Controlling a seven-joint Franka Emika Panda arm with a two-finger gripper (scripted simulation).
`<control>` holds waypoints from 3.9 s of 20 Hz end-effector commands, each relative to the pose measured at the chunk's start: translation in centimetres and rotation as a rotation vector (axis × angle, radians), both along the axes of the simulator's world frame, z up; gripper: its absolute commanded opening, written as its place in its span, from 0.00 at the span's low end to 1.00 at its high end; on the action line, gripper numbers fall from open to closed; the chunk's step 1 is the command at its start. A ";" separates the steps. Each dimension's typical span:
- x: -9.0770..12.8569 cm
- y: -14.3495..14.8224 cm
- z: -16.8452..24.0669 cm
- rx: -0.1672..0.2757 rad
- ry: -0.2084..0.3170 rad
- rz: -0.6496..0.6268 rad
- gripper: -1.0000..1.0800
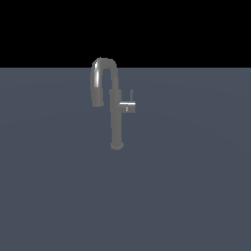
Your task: Turn on the faucet by rotating a designated handle.
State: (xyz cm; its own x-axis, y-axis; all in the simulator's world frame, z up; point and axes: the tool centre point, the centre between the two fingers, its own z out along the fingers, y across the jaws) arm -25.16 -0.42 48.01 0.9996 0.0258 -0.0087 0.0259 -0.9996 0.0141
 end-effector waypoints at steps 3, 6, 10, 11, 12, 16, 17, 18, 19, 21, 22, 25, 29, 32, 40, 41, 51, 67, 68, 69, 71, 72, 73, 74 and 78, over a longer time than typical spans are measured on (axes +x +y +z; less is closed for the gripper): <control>0.0 0.0 0.0 0.001 0.001 -0.002 0.00; 0.3 0.1 0.0 0.009 0.009 -0.010 0.00; 1.0 0.2 -0.2 0.031 0.029 -0.033 0.00; 1.3 0.2 -0.2 0.038 0.036 -0.041 0.00; 1.5 0.3 -0.3 0.046 0.043 -0.050 0.00; 2.9 0.5 -0.5 0.087 0.081 -0.094 0.00; 3.3 0.5 -0.6 0.100 0.093 -0.107 0.00; 3.8 0.5 -0.7 0.113 0.105 -0.121 0.00; 4.3 0.6 -0.8 0.127 0.119 -0.136 0.00; 5.3 0.7 -1.1 0.159 0.148 -0.170 0.00; 5.8 0.7 -1.3 0.175 0.163 -0.187 0.00; 7.5 0.7 -1.8 0.226 0.210 -0.241 0.00; 9.7 0.7 -2.6 0.296 0.274 -0.315 0.00; 11.4 0.6 -3.3 0.350 0.323 -0.372 0.00; 15.8 0.0 -5.9 0.503 0.462 -0.532 0.00; 16.4 -0.1 -6.2 0.524 0.480 -0.552 0.00; 21.5 -1.2 -10.8 0.735 0.668 -0.768 0.00; 27.0 -2.6 -20.5 1.083 0.979 -1.125 0.00; 27.2 -2.6 -21.1 1.104 0.998 -1.146 0.00; 27.4 -2.6 -21.7 1.124 1.016 -1.166 0.00; 27.7 -2.6 -22.9 1.160 1.048 -1.204 0.00; 27.8 -2.5 -23.4 1.176 1.063 -1.221 0.00; 28.0 -2.5 -23.9 1.191 1.077 -1.236 0.00; 28.1 -2.5 -24.3 1.205 1.089 -1.251 0.00; 28.3 -2.3 -25.7 1.250 1.129 -1.296 0.00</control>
State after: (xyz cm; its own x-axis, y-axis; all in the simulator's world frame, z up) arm 3.04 -2.77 22.75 0.0427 -0.0515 -0.9978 -0.9970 0.0621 -0.0459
